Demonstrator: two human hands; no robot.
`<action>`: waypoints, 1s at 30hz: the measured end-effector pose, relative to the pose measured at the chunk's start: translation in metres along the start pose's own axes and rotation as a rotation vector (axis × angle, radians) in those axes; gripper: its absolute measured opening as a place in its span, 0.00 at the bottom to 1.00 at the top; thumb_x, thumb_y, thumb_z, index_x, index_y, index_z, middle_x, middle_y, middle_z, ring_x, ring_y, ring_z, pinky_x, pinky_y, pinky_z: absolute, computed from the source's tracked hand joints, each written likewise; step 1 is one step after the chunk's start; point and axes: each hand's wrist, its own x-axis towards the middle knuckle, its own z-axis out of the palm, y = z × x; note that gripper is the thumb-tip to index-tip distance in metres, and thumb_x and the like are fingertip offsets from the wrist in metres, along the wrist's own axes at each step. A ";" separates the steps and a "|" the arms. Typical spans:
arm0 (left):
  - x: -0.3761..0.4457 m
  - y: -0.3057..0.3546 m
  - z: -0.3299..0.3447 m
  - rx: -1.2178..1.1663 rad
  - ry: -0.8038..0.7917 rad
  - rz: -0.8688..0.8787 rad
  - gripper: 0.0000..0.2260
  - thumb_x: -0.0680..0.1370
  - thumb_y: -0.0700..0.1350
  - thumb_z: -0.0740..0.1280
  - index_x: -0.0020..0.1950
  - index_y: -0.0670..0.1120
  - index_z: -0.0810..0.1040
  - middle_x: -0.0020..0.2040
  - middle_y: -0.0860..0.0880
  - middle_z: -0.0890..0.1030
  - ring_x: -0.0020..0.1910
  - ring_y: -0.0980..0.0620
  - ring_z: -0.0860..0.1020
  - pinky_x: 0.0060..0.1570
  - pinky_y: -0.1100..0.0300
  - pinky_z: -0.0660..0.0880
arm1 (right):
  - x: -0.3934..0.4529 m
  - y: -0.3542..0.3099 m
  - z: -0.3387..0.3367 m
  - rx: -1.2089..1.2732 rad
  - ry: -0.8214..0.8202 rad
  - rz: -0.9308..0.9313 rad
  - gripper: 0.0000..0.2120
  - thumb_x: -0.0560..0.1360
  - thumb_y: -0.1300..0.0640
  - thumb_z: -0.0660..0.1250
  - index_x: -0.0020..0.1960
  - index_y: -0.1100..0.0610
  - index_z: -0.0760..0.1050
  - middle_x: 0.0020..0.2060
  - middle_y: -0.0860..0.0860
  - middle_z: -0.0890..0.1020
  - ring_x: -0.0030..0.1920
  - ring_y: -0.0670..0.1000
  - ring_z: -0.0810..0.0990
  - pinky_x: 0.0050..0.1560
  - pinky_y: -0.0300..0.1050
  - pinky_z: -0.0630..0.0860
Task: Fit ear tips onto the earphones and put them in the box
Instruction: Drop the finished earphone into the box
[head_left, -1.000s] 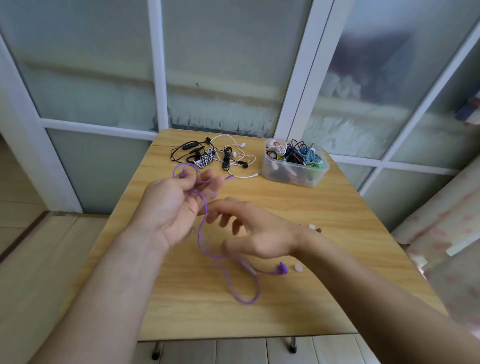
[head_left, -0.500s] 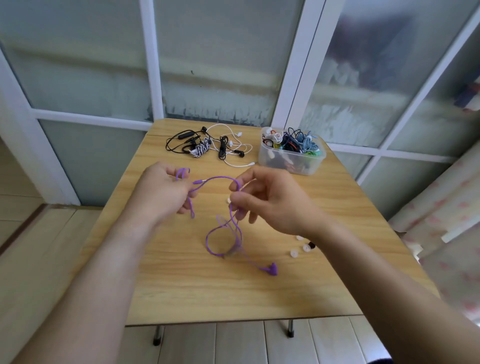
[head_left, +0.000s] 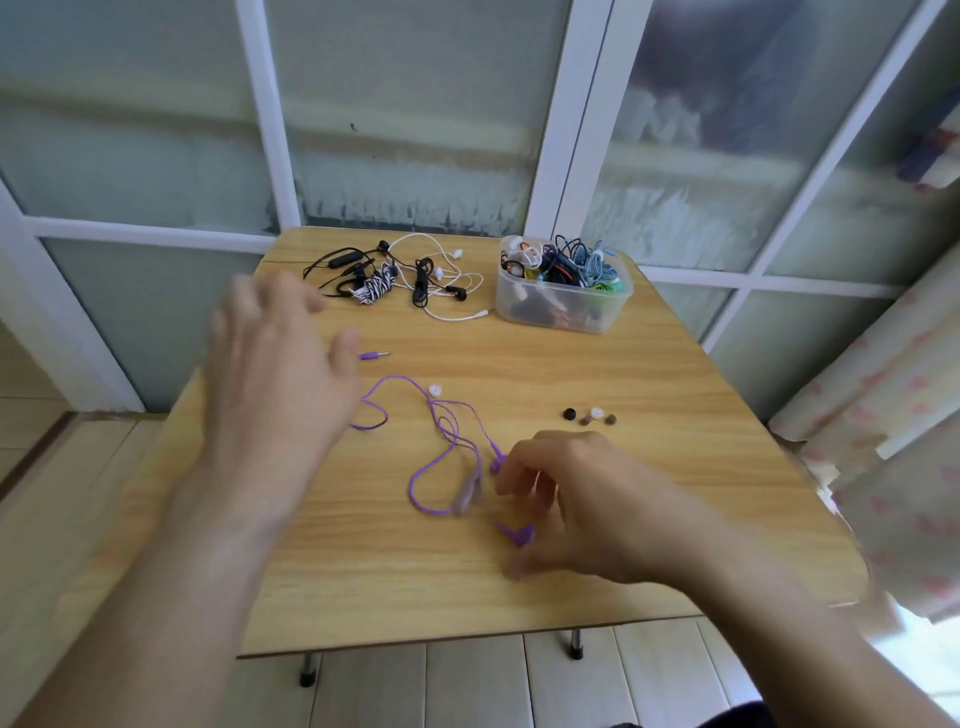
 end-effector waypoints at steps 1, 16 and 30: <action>-0.007 0.014 0.002 -0.109 0.016 0.163 0.09 0.75 0.42 0.66 0.55 0.43 0.76 0.55 0.42 0.75 0.57 0.38 0.72 0.57 0.48 0.67 | 0.000 0.001 0.001 0.007 0.004 -0.008 0.18 0.63 0.47 0.80 0.49 0.46 0.78 0.43 0.42 0.78 0.42 0.40 0.74 0.37 0.31 0.69; -0.053 0.040 0.057 -0.077 -0.662 0.514 0.11 0.75 0.37 0.63 0.50 0.51 0.79 0.47 0.53 0.72 0.53 0.51 0.69 0.54 0.57 0.69 | -0.005 0.020 0.010 0.238 0.209 -0.077 0.04 0.74 0.57 0.72 0.48 0.49 0.82 0.40 0.42 0.84 0.41 0.40 0.81 0.44 0.33 0.75; -0.045 0.054 0.030 -0.942 -0.681 -0.214 0.09 0.72 0.44 0.73 0.48 0.41 0.79 0.37 0.46 0.85 0.34 0.56 0.82 0.35 0.67 0.74 | 0.003 0.012 0.007 1.146 0.449 0.071 0.14 0.67 0.60 0.76 0.44 0.69 0.77 0.34 0.60 0.85 0.33 0.55 0.84 0.37 0.44 0.81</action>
